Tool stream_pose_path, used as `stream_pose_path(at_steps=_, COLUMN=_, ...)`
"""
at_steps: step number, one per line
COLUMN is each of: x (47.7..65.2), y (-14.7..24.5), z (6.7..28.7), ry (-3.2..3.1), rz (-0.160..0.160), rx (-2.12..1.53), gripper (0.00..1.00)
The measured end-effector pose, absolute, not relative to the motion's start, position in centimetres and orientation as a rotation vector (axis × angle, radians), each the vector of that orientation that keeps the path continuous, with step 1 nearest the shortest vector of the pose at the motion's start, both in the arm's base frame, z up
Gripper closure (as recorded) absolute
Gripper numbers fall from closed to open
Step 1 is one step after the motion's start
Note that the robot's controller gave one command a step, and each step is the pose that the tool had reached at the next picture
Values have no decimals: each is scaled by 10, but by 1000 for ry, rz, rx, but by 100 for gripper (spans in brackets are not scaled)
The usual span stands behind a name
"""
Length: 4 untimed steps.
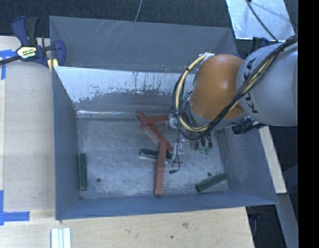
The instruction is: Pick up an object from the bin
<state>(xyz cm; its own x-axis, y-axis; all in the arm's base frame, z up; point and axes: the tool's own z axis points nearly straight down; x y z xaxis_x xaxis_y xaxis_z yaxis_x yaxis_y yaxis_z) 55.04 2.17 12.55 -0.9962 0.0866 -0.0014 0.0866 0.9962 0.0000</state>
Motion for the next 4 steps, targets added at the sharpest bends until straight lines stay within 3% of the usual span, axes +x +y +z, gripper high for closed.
stream_pose_path(at_steps=1, x=544, y=26, z=71, ry=3141, rz=6, rx=173, gripper=0)
stream_pose_path(at_steps=3, x=548, y=3, z=73, ry=3130, rz=-2, rx=145, gripper=0)
stream_pose_path(at_steps=4, x=535, y=36, z=117, ry=3147, rz=2, rx=22, gripper=0)
